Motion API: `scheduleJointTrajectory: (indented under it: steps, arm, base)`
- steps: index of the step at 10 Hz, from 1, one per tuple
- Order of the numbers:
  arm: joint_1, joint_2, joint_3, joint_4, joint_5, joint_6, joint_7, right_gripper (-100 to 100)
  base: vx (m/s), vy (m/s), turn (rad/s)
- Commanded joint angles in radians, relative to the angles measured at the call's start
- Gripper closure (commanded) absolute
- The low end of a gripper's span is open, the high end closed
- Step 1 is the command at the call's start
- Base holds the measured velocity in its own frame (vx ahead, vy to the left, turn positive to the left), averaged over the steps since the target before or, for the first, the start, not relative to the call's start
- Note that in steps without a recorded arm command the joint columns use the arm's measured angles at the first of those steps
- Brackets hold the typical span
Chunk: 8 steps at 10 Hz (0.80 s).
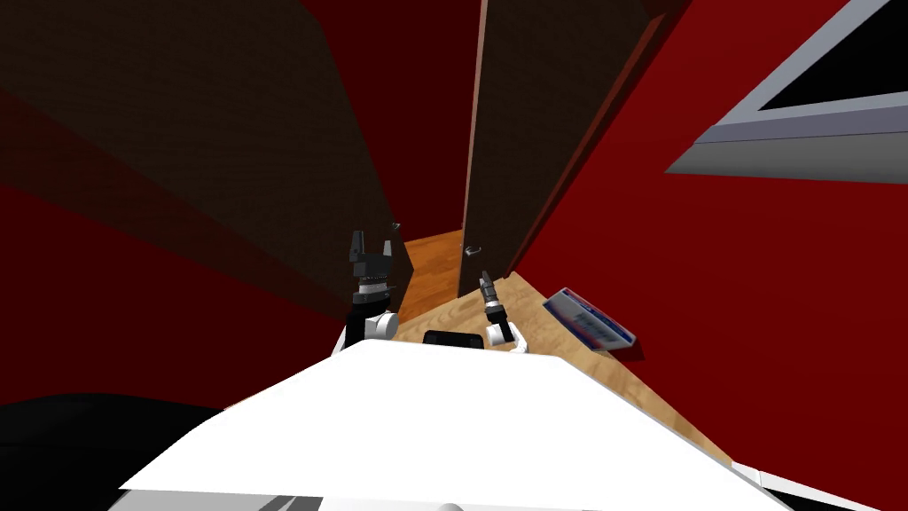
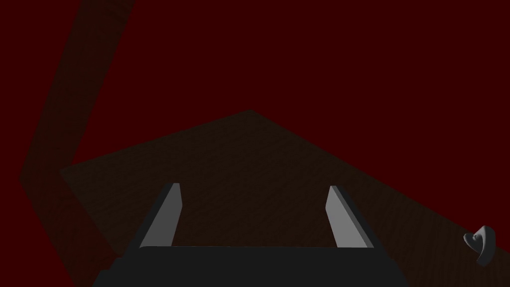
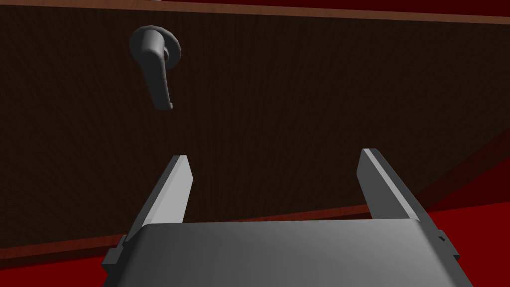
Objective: Push the door open
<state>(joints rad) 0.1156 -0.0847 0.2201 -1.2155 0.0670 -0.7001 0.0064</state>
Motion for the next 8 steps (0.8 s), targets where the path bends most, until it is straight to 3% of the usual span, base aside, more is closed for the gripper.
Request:
scheduleJointTrajectory:
  steps: [1,8]
  arm:
    - [-0.016,0.007,0.005,0.037,0.001,-0.006,-0.002,-100]
    - [-0.07,0.027,0.024,0.174,0.002,-0.023,-0.017,-100]
  base:
    - [0.063,-0.085,0.075]
    - [0.066,-0.094,0.065]
